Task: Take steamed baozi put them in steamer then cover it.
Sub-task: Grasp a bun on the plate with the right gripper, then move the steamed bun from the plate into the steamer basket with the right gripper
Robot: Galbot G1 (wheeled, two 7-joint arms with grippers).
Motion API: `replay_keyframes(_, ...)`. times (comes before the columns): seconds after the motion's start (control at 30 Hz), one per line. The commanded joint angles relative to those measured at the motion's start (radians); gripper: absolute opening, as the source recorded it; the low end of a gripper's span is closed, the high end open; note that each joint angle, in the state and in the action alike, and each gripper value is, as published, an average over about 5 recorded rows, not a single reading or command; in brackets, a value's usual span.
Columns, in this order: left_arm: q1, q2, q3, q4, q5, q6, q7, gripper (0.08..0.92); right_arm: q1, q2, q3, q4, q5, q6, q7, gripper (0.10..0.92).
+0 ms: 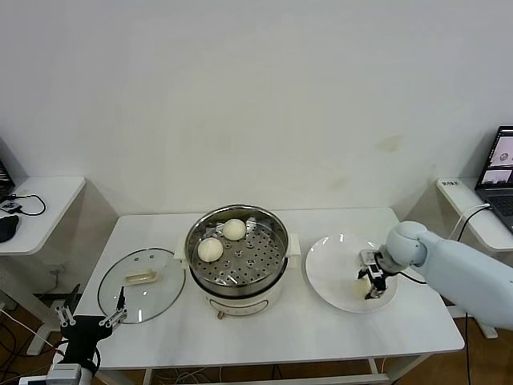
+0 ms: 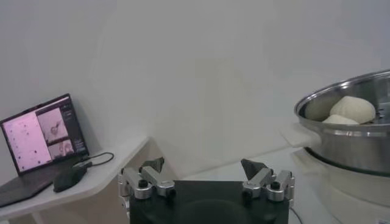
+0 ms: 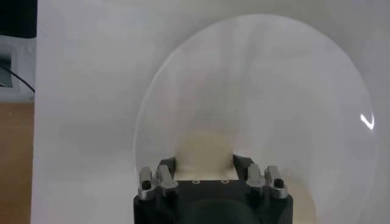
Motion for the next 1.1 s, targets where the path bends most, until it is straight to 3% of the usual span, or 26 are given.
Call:
replay_keyframes(0.03, -0.003, 0.002, 0.002, -0.001, -0.001, 0.000, 0.000, 0.823, 0.165, -0.034, -0.046, 0.058, 0.064, -0.008, -0.015, 0.602)
replay_keyframes(0.33, -0.011, 0.008, 0.010, -0.007, -0.006, 0.000, 0.000, 0.823, 0.500, -0.007, -0.206, 0.109, 0.209, -0.026, -0.016, 0.603)
replay_keyframes(0.57, -0.019, 0.013, 0.012, -0.006, -0.011, 0.000, 0.000, 0.823, 0.690, 0.124, -0.307, 0.117, 0.295, -0.036, -0.001, 0.611)
replay_keyframes(1.1, -0.024, 0.011, -0.019, -0.010, -0.022, 0.000, 0.000, 0.823, 0.675, 0.504, -0.410, 0.085, 0.430, 0.014, 0.123, 0.610)
